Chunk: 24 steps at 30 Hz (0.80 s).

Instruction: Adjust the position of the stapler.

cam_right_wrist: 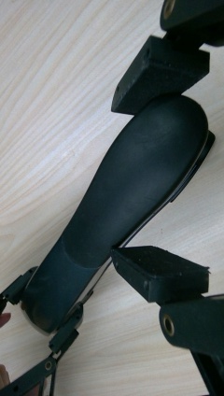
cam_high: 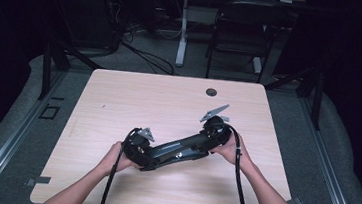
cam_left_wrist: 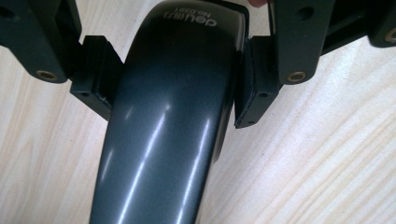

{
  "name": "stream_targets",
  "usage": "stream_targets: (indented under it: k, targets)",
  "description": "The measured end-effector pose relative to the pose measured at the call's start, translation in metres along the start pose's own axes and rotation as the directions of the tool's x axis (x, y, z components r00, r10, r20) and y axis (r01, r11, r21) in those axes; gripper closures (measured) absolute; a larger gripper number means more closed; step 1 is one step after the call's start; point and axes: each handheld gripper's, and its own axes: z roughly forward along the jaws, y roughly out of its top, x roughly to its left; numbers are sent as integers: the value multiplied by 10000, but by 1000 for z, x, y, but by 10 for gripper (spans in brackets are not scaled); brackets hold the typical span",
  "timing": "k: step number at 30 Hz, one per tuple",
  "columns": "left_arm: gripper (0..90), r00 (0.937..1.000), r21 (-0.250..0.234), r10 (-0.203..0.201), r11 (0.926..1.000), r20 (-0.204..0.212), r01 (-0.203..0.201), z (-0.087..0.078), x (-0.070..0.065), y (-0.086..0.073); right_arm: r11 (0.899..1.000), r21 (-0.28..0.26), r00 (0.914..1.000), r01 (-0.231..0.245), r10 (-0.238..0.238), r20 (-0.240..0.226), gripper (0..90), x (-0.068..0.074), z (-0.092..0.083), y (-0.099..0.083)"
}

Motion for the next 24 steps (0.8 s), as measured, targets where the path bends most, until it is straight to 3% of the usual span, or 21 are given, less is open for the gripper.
stream_targets:
  k: [6,9,17,24]
  targets:
    - [393,9998,-26,198,9998,32,-198,-1,5,0,10000,70,10000,-55,54,51,298,5,-2,-3]
    - [389,9989,-36,447,9990,163,-446,-1,10,0,9994,279,9997,183,-187,152,322,8,-4,-3]
    - [376,9950,-99,864,9962,507,-860,-1,20,1,9997,221,9995,142,-149,292,380,15,-7,-11]
    - [364,9861,-78,1337,9910,985,-1336,1,28,4,9998,178,9996,19,-24,270,416,21,-11,-17]
